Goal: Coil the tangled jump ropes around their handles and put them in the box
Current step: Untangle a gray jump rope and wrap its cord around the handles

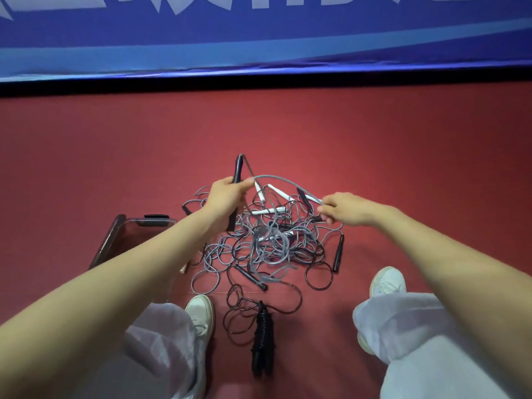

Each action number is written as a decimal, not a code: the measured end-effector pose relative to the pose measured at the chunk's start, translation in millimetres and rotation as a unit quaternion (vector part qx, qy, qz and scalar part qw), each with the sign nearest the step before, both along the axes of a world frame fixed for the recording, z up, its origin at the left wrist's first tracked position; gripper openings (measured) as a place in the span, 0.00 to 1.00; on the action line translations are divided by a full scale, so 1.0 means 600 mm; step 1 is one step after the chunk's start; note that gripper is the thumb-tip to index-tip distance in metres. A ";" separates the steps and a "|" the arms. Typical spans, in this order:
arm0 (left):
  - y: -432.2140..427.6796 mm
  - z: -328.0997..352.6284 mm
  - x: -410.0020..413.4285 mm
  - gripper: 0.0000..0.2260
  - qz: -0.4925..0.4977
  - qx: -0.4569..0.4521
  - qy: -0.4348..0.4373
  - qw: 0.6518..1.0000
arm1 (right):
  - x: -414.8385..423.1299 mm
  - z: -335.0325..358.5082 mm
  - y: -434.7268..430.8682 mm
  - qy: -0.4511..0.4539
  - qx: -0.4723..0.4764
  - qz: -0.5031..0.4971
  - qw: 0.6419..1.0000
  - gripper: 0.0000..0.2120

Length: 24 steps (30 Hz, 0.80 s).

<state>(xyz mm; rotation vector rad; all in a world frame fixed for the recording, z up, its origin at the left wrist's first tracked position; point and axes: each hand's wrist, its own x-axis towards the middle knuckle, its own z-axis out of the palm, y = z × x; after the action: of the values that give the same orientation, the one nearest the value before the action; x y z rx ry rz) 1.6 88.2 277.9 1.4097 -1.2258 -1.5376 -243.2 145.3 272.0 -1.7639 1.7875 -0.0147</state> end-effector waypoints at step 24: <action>0.035 0.012 -0.034 0.07 -0.244 -0.045 0.001 0.969 | 0.044 0.070 -0.004 -0.108 -0.182 0.074 0.975 0.09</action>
<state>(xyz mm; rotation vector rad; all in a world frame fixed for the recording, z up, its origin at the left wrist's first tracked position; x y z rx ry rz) -18.8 109.4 285.0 1.0935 -1.7084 -1.7713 -217.1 143.2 314.0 -2.0563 1.5638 -0.4814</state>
